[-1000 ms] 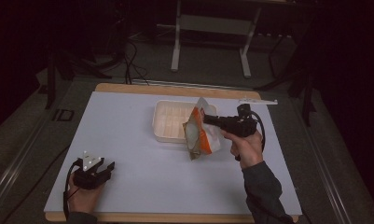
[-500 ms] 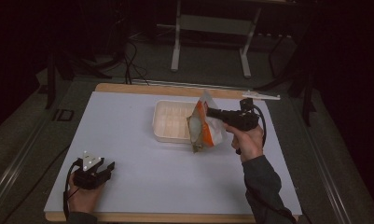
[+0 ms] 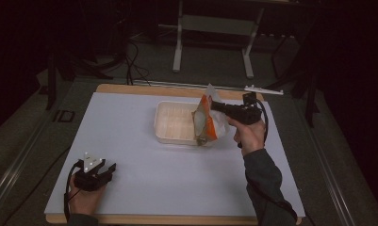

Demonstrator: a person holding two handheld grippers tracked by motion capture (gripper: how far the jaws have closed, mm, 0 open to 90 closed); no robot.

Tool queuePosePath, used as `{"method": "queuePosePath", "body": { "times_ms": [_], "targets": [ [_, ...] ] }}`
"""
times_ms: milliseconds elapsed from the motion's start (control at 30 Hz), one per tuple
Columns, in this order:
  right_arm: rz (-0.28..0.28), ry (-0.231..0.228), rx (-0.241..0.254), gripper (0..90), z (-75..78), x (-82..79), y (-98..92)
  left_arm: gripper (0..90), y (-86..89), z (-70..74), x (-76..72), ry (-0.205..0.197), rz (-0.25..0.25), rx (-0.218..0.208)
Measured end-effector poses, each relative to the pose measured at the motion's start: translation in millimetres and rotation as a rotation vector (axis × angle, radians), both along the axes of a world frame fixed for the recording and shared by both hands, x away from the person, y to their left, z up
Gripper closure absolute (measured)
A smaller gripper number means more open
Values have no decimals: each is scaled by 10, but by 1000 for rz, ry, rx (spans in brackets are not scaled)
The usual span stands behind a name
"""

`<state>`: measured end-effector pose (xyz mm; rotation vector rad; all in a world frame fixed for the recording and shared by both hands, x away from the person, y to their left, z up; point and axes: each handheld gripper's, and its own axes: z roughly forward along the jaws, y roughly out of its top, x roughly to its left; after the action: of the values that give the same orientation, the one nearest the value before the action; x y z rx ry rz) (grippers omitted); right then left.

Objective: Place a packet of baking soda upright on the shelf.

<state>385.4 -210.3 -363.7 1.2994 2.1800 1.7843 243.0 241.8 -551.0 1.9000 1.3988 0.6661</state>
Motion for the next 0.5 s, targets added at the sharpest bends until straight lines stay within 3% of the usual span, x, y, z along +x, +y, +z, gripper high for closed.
{"method": "queuePosePath", "body": {
  "times_ms": [500],
  "targets": [
    [-92,-8,-29,900,27,164,-52,525,-1,0,1,1,0,0]
  ]
}}
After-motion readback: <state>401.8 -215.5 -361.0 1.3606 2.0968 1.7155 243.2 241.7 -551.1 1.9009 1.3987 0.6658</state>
